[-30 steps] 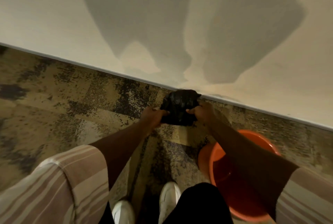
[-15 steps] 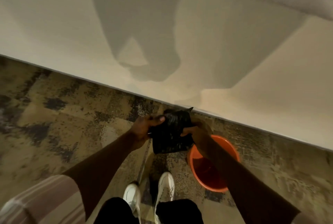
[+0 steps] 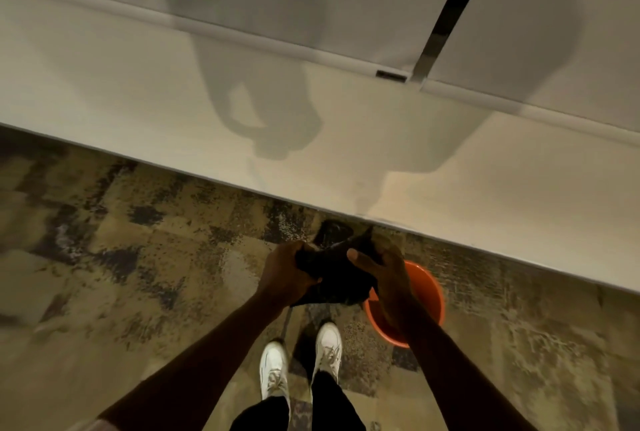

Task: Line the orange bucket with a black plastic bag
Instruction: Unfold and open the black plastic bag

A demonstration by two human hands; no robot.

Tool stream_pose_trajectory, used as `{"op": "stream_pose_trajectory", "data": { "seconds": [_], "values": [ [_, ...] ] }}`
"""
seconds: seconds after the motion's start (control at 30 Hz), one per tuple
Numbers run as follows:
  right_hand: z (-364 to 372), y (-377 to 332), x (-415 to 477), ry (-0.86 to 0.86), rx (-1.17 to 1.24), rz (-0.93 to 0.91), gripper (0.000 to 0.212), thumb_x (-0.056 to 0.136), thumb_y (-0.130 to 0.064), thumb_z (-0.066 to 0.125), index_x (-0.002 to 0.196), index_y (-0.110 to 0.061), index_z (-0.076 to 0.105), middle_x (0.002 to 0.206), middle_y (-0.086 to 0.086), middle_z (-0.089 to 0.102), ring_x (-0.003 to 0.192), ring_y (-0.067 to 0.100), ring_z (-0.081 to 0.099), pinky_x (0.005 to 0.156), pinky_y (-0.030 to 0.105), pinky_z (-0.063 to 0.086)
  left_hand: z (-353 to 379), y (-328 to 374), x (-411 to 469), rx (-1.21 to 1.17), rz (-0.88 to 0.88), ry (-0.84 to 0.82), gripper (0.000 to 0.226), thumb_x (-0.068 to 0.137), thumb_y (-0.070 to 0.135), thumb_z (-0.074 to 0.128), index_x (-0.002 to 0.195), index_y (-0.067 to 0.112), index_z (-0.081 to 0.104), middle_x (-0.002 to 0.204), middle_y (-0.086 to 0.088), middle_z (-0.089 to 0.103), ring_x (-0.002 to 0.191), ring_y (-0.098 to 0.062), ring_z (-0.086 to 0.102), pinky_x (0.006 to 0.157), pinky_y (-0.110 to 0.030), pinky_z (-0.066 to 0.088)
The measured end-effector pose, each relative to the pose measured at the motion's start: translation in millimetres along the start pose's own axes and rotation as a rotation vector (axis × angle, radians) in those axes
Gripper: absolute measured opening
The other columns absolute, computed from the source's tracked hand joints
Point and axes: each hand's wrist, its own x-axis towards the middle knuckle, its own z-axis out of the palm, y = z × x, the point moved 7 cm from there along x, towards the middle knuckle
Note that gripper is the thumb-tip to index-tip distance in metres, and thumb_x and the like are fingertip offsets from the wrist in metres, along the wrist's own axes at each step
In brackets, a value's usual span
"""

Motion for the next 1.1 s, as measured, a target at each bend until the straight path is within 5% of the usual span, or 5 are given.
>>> {"op": "stream_pose_trajectory", "data": {
  "seconds": [0.43,0.63,0.87,1.0,1.1],
  "values": [
    [-7.4,-46.9,-77.7,0.063,0.03,-0.26,0.058,0.083,0.026,0.063,0.068,-0.026,0.082,0.072,-0.008,0.079,0.071,0.004,0.076,0.065,0.016,0.056,-36.8,40.2,-81.1,-0.844,-0.204,-0.054,0.046,0.073,0.02,0.059,0.113,0.005,0.074,0.11,-0.009,0.078,0.106,-0.03,0.07,0.078,-0.04,0.052],
    [-14.0,-54.2,-103.1,0.055,0.158,-0.269,0.015,0.071,-0.01,0.088,0.082,-0.02,0.086,0.092,0.007,0.083,0.095,0.025,0.079,0.084,0.04,0.061,-37.1,67.4,-111.8,-0.698,-0.155,-0.262,0.045,0.092,0.052,0.059,0.112,0.019,0.081,0.12,-0.005,0.079,0.118,-0.023,0.072,0.093,-0.037,0.051],
    [-15.7,-59.5,-135.7,0.09,0.146,-0.257,0.049,0.056,-0.038,0.1,0.086,-0.005,0.081,0.083,0.016,0.078,0.084,0.029,0.076,0.076,0.046,0.059,-23.6,90.7,-130.2,-0.679,-0.268,-0.423,0.028,0.069,0.03,0.081,0.086,0.008,0.086,0.094,-0.018,0.082,0.078,-0.027,0.081,0.065,-0.032,0.062],
    [-25.0,-68.9,-164.0,0.103,0.12,-0.311,0.042,0.067,-0.008,0.091,0.097,-0.038,0.085,0.099,-0.007,0.083,0.099,0.012,0.078,0.083,0.026,0.061,-28.6,95.2,-126.4,-0.73,-0.272,-0.356,0.025,0.082,0.014,0.082,0.104,0.004,0.082,0.105,-0.019,0.082,0.093,-0.034,0.081,0.08,-0.04,0.064],
    [-49.2,-63.5,-179.5,0.27,0.108,-0.344,0.046,0.071,-0.024,0.09,0.107,-0.001,0.076,0.103,0.002,0.083,0.103,0.02,0.077,0.092,0.028,0.06,-40.3,100.5,-119.8,-0.845,-0.25,-0.253,0.032,0.087,0.017,0.079,0.117,0.005,0.078,0.113,-0.016,0.081,0.105,-0.035,0.078,0.097,-0.048,0.059]
  ]
}}
